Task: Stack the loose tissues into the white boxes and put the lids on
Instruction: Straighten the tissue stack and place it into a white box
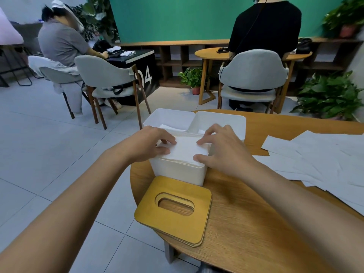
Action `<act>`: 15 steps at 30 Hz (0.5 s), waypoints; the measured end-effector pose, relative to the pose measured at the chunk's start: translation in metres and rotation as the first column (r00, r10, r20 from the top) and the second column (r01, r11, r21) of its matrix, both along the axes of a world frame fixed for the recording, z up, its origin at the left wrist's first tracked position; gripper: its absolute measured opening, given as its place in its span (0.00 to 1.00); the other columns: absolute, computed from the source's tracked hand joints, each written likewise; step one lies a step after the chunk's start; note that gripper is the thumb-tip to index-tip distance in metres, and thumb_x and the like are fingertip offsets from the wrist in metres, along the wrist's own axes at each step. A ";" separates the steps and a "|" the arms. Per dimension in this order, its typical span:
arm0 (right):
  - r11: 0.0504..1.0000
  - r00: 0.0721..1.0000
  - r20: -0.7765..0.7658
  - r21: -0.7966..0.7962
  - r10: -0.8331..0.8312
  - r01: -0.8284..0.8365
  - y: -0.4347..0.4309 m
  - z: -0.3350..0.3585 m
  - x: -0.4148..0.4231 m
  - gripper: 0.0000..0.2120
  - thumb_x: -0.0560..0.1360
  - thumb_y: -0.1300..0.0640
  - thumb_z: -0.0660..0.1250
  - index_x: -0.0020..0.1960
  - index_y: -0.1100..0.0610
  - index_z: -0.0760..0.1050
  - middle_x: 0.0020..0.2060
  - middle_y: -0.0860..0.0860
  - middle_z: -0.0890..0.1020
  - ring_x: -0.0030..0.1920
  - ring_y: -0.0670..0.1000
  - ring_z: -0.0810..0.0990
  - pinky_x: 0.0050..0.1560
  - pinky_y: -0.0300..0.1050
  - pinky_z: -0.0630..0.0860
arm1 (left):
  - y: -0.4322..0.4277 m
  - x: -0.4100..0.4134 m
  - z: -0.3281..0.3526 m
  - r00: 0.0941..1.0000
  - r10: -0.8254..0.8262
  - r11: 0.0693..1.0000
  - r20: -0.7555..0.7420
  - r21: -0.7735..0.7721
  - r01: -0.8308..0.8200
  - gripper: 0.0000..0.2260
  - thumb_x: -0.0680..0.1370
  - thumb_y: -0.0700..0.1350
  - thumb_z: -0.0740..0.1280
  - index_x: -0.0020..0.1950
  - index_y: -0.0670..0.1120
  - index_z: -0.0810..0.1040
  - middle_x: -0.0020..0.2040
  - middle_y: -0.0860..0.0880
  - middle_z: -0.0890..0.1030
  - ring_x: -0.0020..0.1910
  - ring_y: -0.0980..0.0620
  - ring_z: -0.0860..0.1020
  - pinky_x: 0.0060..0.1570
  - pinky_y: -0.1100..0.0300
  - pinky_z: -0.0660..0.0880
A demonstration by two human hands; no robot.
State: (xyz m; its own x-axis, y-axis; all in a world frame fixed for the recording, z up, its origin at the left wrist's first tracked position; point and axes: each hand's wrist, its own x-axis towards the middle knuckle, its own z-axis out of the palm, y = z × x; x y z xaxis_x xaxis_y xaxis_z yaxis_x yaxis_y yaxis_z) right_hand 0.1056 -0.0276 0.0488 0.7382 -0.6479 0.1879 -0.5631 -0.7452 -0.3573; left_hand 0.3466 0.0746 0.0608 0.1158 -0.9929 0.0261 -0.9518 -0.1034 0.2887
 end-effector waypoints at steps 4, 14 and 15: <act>0.987 0.999 -0.040 0.159 -0.012 0.018 -0.002 0.001 0.002 0.27 0.76 0.40 0.73 0.71 0.50 0.78 0.68 0.45 0.76 0.70 0.50 0.69 0.61 0.50 0.72 | -0.003 -0.002 0.003 0.999 0.031 0.998 0.037 0.049 -0.033 0.19 0.80 0.43 0.74 0.69 0.56 0.81 0.62 0.54 0.82 0.54 0.55 0.77 0.60 0.56 0.77; 0.966 0.989 -0.126 0.233 -0.082 0.109 -0.001 0.010 0.016 0.27 0.73 0.46 0.79 0.69 0.52 0.78 0.66 0.49 0.78 0.65 0.52 0.77 0.61 0.49 0.77 | -0.012 -0.015 0.000 0.988 0.070 0.995 0.141 0.054 -0.078 0.19 0.78 0.42 0.76 0.68 0.55 0.82 0.61 0.51 0.84 0.59 0.51 0.79 0.62 0.53 0.77; 0.965 0.991 -0.107 0.240 -0.082 0.105 -0.001 0.010 0.016 0.27 0.73 0.46 0.79 0.69 0.52 0.78 0.66 0.49 0.78 0.66 0.53 0.77 0.62 0.49 0.77 | -0.011 -0.017 0.000 0.986 0.071 0.995 0.150 0.053 -0.079 0.19 0.79 0.42 0.75 0.68 0.54 0.82 0.62 0.50 0.83 0.59 0.51 0.79 0.63 0.54 0.77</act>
State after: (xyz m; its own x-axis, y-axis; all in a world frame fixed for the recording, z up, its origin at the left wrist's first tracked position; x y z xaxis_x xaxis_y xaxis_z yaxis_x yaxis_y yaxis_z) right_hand 0.1214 -0.0284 0.0584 0.6789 -0.7323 -0.0526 -0.6662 -0.5844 -0.4633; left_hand 0.3294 0.0635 0.0608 0.1890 -0.9819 -0.0094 -0.9725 -0.1885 0.1370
